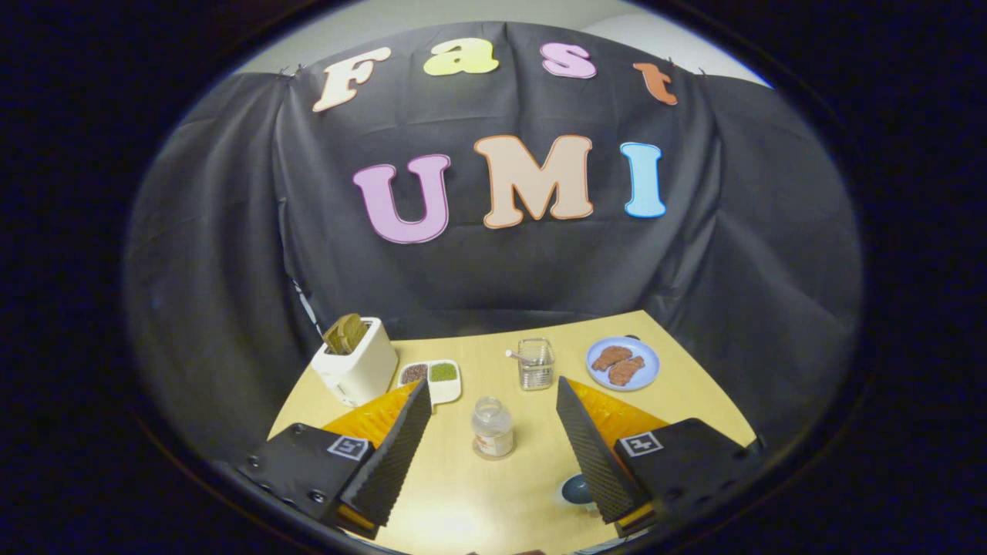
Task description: Take the bottle from table, then pour the juice into the cup, finally place the bottle on the coaster
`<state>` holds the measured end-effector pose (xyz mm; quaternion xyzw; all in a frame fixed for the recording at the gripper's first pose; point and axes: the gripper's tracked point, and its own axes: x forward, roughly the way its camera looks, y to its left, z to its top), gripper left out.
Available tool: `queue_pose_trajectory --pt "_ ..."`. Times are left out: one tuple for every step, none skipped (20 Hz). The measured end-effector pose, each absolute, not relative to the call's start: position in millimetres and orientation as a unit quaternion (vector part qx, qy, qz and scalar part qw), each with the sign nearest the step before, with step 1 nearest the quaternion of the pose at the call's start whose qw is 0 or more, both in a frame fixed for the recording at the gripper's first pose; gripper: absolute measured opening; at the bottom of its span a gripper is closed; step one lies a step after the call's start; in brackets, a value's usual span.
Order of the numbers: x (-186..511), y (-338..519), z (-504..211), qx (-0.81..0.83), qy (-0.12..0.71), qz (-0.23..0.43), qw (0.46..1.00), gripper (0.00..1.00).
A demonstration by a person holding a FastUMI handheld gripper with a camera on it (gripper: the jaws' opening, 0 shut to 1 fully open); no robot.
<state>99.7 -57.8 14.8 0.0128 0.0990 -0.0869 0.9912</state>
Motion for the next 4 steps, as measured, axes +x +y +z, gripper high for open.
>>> queue_pose_trajectory --pt "98.3 -58.8 17.3 0.011 0.095 -0.085 0.992 1.0" --pt "95.9 -60.1 20.5 0.005 0.093 -0.084 0.992 1.0" --pt "94.1 -62.0 22.0 -0.001 0.093 -0.084 0.992 1.0" --pt "92.6 -63.3 23.2 -0.006 0.094 -0.084 0.992 1.0"
